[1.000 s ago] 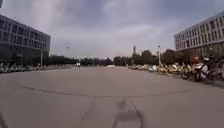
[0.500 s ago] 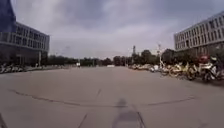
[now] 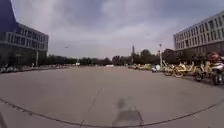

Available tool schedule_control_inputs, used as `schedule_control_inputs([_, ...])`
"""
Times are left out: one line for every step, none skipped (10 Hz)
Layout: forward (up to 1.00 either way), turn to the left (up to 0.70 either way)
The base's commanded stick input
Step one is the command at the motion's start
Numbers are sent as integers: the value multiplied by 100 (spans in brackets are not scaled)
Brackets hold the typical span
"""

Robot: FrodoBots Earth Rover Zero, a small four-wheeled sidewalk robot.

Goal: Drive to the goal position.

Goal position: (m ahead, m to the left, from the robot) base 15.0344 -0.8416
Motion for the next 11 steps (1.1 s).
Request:
schedule_control_inputs([100,0])
schedule_control_inputs([100,0])
schedule_control_inputs([100,0])
schedule_control_inputs([100,0])
schedule_control_inputs([100,0])
schedule_control_inputs([100,0])
schedule_control_inputs([100,0])
schedule_control_inputs([100,0])
schedule_control_inputs([100,0])
schedule_control_inputs([100,0])
schedule_control_inputs([100,0])
